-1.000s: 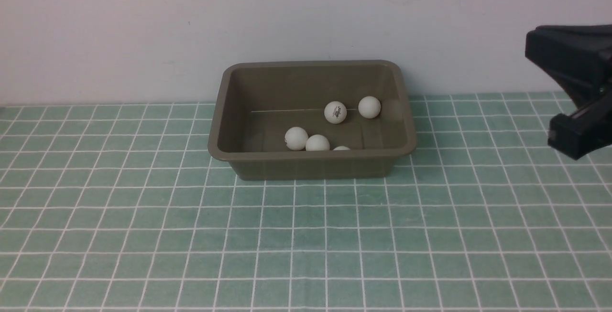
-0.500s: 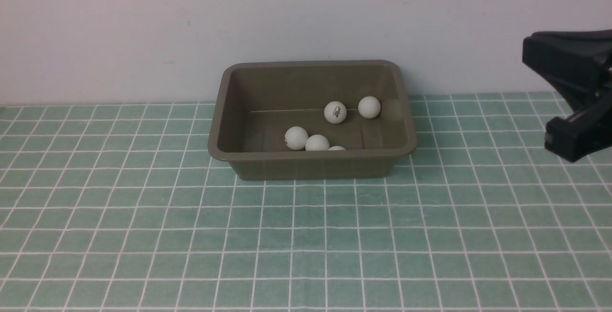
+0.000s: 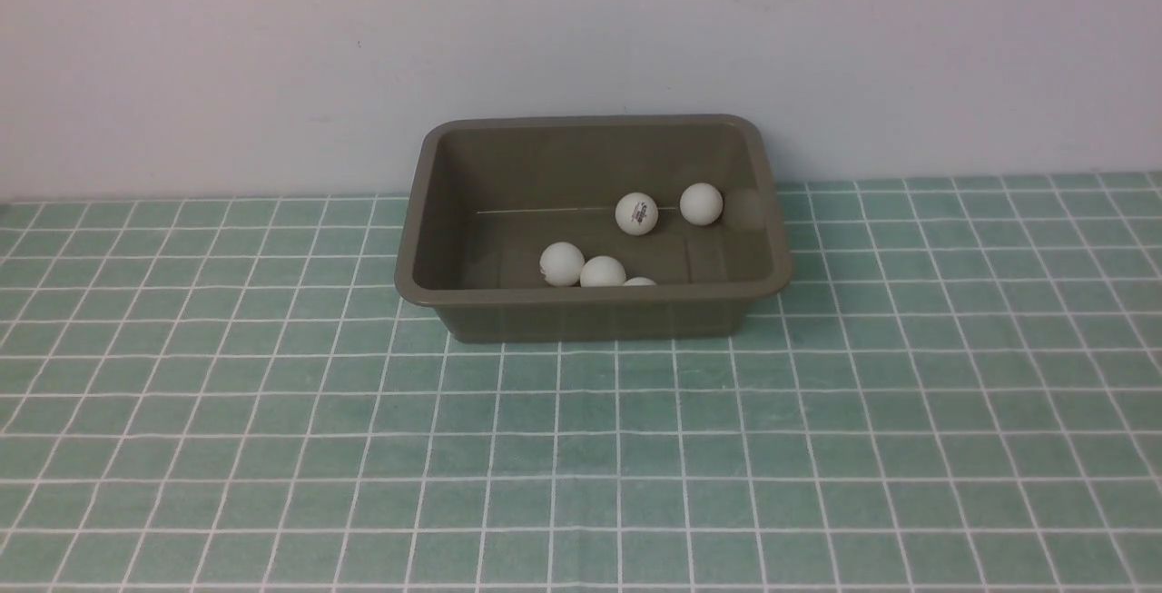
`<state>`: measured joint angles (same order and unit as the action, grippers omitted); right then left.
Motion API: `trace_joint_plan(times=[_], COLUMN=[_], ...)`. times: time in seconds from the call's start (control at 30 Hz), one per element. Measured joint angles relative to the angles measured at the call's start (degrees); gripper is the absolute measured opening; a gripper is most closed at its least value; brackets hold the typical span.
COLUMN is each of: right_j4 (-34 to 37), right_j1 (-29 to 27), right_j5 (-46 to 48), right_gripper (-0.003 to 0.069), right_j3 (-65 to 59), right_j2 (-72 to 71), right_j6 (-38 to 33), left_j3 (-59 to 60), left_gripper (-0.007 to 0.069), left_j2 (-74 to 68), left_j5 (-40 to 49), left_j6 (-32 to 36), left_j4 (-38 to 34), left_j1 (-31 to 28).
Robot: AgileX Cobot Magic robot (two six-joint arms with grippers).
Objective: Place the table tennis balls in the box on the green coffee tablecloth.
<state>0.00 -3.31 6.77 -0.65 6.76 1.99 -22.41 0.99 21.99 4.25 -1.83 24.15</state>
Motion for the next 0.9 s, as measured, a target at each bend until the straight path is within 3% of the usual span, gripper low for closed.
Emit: trace_joint_plan(times=[0.53, 0.9], right_j4=[1.3, 1.3], right_j1=[0.1, 0.1], right_j5=[12.5, 12.7], right_gripper=[-0.0016, -0.0016], right_j3=[-1.0, -1.0], right_j2=[-7.4, -7.4], right_j6=[0.0, 0.0], left_j3=[0.0, 0.0], left_gripper=[-0.0004, -0.0004], left_j2=[0.0, 0.0], left_j5=[0.0, 0.0], left_j6=[0.0, 0.0], left_j4=[-0.1, -0.1], left_j1=[0.0, 0.0])
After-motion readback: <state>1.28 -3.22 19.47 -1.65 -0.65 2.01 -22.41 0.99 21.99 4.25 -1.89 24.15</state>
